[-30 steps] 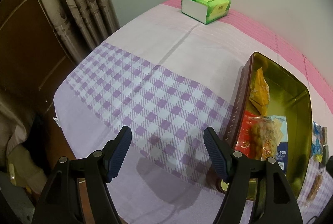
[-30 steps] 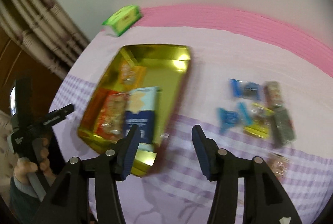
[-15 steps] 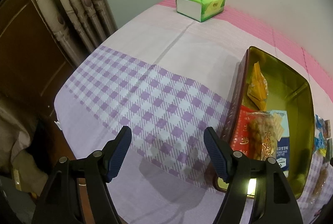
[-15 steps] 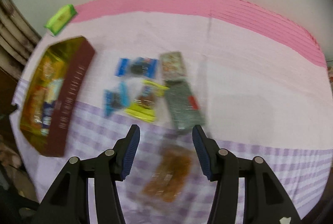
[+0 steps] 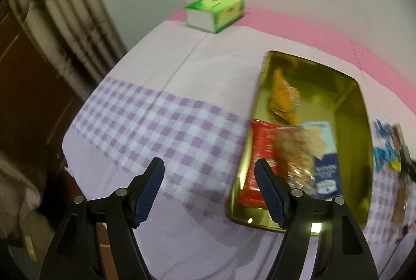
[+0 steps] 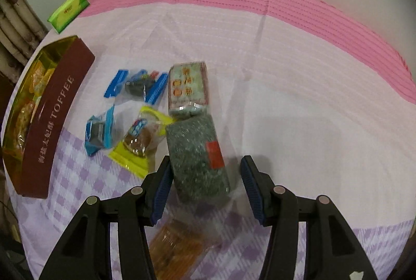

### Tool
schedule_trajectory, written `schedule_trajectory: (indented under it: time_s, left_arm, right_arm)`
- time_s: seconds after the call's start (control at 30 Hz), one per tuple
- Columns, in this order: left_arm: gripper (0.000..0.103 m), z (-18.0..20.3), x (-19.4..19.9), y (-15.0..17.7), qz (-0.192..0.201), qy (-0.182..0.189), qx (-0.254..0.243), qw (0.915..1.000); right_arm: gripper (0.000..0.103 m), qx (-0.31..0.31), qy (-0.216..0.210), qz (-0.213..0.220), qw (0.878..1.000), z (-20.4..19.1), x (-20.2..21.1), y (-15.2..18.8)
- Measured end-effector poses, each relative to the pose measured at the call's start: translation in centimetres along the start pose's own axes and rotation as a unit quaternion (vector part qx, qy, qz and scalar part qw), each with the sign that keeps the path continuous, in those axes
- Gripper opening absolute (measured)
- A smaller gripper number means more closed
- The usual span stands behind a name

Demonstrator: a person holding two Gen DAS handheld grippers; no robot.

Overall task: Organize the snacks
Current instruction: 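Move the right gripper to the dark green speckled block and grasp it, then grasp the clear bag of orange peanut snack with the left gripper while the right holds the green block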

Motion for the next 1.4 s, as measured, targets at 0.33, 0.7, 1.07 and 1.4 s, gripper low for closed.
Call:
schedule_trajectory:
  time_s: [0.33, 0.7, 1.07, 1.4]
  left_arm:
    - [0.072, 8.6, 3.2, -0.1, 0.017, 0.049, -0.084, 0.9951]
    - [0.072, 22.6, 5.3, 2.0, 0.022, 0.140, -0.235, 0.9616]
    - [0.072, 33.3, 5.2, 5.8, -0.021, 0.228, -0.329, 0.9162]
    - [0.072, 37.0, 3.3, 7.1, -0.038, 0.229, -0.323, 0.9173]
  right_arm:
    - [0.033, -0.010, -0.013, 0.012, 1.000, -0.2, 0.9, 1.4]
    - [0.033, -0.104, 0.017, 0.020, 0.994, 4.3, 3.7, 7.4]
    - [0.033, -0.127, 0.051, 0.027, 0.990, 4.9, 5.1, 10.9]
    - [0.034, -0.115, 0.057, 0.026, 0.991, 4.0, 5.0, 11.2]
Point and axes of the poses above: each gripper's, at about its wrist camera, not at the fingertips, and x roughly against the way its jaws point, z to its right, y to its underside, the point moved 7 cm from there along -x, roughly the way its jaws point, and after that the axes turned 4 degrees about -x, right-handed, at the moved point
